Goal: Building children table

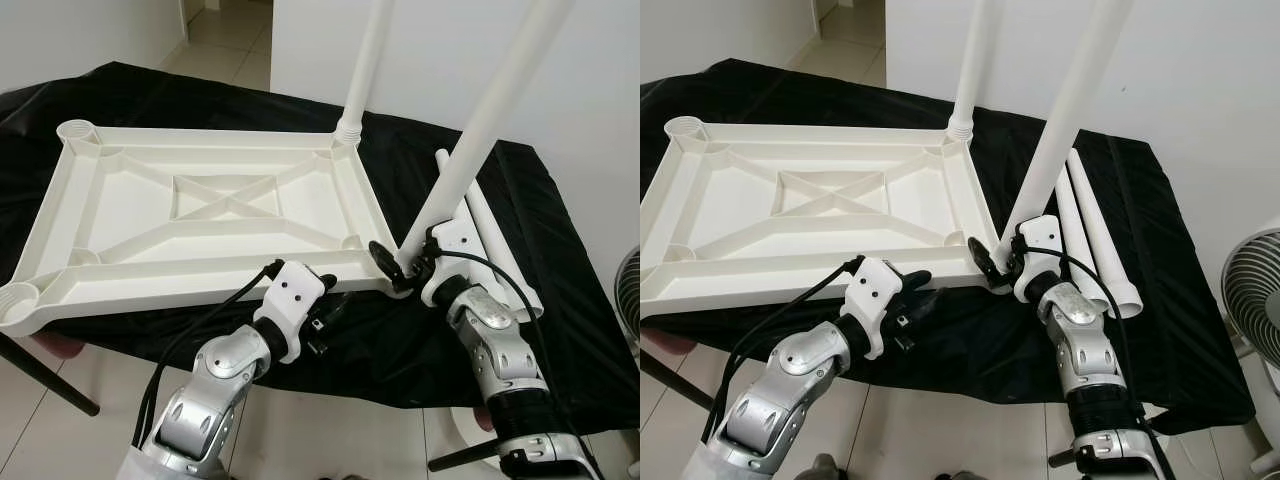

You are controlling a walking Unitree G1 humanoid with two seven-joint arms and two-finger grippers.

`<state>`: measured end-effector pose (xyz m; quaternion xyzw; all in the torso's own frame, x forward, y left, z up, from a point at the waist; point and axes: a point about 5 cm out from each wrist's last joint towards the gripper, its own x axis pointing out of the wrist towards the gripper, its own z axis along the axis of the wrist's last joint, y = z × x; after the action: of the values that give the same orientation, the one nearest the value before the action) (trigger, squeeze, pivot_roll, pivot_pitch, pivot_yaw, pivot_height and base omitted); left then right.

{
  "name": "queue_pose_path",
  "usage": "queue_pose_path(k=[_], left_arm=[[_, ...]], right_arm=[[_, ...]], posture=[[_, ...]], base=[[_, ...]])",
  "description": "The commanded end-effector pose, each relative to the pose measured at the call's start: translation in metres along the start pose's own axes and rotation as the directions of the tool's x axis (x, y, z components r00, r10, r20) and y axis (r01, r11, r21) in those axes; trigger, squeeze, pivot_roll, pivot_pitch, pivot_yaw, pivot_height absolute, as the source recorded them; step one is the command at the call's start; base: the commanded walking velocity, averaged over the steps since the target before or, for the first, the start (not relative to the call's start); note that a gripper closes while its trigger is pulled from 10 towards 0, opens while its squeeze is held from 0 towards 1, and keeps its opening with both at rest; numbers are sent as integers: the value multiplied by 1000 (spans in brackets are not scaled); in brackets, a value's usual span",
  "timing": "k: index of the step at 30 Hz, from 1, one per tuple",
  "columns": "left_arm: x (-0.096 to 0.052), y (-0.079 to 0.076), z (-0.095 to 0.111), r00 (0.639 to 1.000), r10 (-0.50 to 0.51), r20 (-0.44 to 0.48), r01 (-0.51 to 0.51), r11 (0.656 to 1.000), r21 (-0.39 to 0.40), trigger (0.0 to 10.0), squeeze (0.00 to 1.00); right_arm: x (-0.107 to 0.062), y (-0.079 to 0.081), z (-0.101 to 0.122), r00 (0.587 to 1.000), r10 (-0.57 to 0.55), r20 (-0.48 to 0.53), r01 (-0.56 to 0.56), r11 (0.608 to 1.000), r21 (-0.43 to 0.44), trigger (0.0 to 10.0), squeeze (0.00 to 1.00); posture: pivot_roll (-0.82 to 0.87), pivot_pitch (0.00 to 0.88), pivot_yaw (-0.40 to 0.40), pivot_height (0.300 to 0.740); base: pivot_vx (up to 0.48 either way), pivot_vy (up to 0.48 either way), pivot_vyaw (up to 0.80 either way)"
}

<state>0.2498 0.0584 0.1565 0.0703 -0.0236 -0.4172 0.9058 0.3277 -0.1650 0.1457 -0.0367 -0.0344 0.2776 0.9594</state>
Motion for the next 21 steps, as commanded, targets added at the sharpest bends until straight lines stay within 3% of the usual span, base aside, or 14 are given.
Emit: queue_pose_path(k=[1,2,3,4,5,6,13,21], left_arm=[[2,-3,2,1000,-16,6,16,1000,-5,10000,0],[3,-2,2,1000,-16,7,17,1000,-7,10000,0],[3,-2,2,1000,-16,7,17,1000,-7,10000,0],[3,-2,2,1000,-17,7,17,1000,-7,10000,0],[3,-2,2,1000,-17,7,17,1000,-7,10000,0],[3,-2,2,1000,-15,8,15,1000,-4,10000,0],[2,-1,2,1000,-5,7,5,1000,-4,10000,0],[3,-1,2,1000,1,8,-1,1000,-2,10000,0]], right_arm=[[0,-1,-3,999,35,-9,-35,999,6,10000,0],[2,-4,-8,998,61,-24,-60,998,19,6784,0],[2,-4,-8,998,61,-24,-60,998,19,6784,0],[3,-7,-10,998,58,-33,-58,998,8,2941,0],[3,-7,-10,998,58,-33,-58,998,8,2941,0],[2,-11,-14,997,51,-51,-51,999,-2,0,0],[0,-13,-18,997,51,-53,-49,998,36,0,0],[2,-6,-26,996,-57,-65,58,998,4,0,0]], posture=[[165,45,-115,740],[165,44,-114,740],[165,44,-114,740],[168,43,-115,740],[168,43,-115,740],[172,47,-119,740],[174,52,-122,740],[168,63,-124,740]], base=[[0,0,0],[0,0,0],[0,0,0],[0,0,0],[0,0,0],[0,0,0],[0,0,0],[0,0,0]])
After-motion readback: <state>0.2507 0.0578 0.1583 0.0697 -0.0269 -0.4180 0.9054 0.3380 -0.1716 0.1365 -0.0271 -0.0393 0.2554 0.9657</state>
